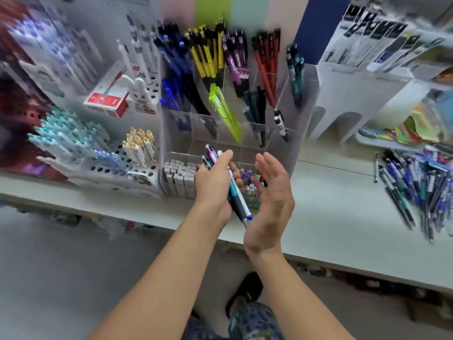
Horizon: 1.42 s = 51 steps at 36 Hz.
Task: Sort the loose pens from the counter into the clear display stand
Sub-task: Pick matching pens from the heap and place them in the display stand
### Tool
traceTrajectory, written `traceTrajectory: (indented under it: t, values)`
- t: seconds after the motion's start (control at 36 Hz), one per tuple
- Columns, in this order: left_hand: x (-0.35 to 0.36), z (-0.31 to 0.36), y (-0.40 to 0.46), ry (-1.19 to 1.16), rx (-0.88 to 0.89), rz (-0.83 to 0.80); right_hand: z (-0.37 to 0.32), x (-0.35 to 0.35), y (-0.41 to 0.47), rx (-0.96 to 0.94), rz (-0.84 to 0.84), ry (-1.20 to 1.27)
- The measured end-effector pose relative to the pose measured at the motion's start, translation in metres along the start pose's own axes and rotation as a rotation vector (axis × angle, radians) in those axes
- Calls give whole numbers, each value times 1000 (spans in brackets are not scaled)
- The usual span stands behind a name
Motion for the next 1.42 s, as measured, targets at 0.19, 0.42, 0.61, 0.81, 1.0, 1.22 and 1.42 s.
traceTrajectory:
  t: [0.19,0.42,0.61,0.81,1.0,1.22,1.42]
  values:
    - [0,22,6,112,71,-136,-1,15,32,26,-24,-157]
    - [-1,65,-3,611,202,-409,2,56,101,293,-501,-269]
    - [17,89,7,780,293,-515,12,69,123,502,-477,-118]
    - [23,99,22,615,129,-679,-4,85,158,418,-421,-121]
    - [13,118,43,560,141,-625,-81,87,203,-127,-90,36]
    - [14,125,58,477,192,-584,-75,130,210,-578,-244,-806]
    - [13,122,59,497,187,-647,-45,139,219,-462,-278,-981]
Point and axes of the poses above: each hand's wrist, its own y-axis towards the middle knuckle, its own x-axis out of the palm, z = x × y, the point moved 7 cm from there along y, towards the middle knuckle, and after that the axes turned 15 degrees about y, right-handed, at the moved point
